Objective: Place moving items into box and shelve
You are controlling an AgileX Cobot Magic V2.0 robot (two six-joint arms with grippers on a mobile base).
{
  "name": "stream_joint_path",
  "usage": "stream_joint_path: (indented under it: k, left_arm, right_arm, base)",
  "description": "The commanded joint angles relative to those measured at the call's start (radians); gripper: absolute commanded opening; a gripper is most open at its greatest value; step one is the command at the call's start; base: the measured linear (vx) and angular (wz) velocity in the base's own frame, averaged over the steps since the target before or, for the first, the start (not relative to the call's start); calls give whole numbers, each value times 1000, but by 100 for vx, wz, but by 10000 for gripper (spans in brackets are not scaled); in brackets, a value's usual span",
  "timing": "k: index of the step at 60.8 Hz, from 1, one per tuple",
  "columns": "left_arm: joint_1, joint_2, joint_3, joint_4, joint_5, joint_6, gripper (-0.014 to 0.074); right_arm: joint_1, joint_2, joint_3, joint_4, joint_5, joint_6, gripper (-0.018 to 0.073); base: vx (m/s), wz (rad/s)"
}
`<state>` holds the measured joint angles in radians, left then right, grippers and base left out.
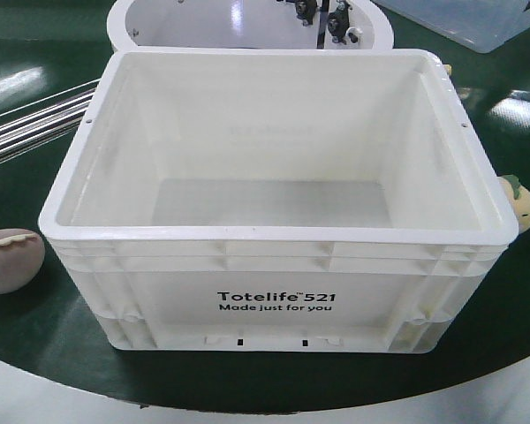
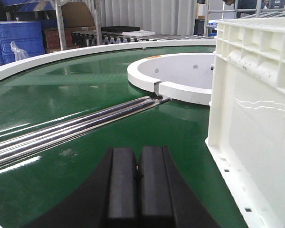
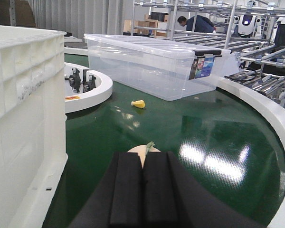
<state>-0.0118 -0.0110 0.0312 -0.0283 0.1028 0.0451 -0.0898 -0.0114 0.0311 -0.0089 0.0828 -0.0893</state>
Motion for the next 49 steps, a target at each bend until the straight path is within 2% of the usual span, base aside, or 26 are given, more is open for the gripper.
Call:
stream_joint_path:
  k: [1,49]
  left_arm:
    - [1,-14,15,-3,-84,-7,-6]
    - [1,-15,15,-3,-96,-7,-6]
  right_arm:
    - [2,-15,2,-4,-83,-4,-9]
    - [2,-15,2,-6,-92,-4,-9]
  base:
    - [0,0]
    - [0,0]
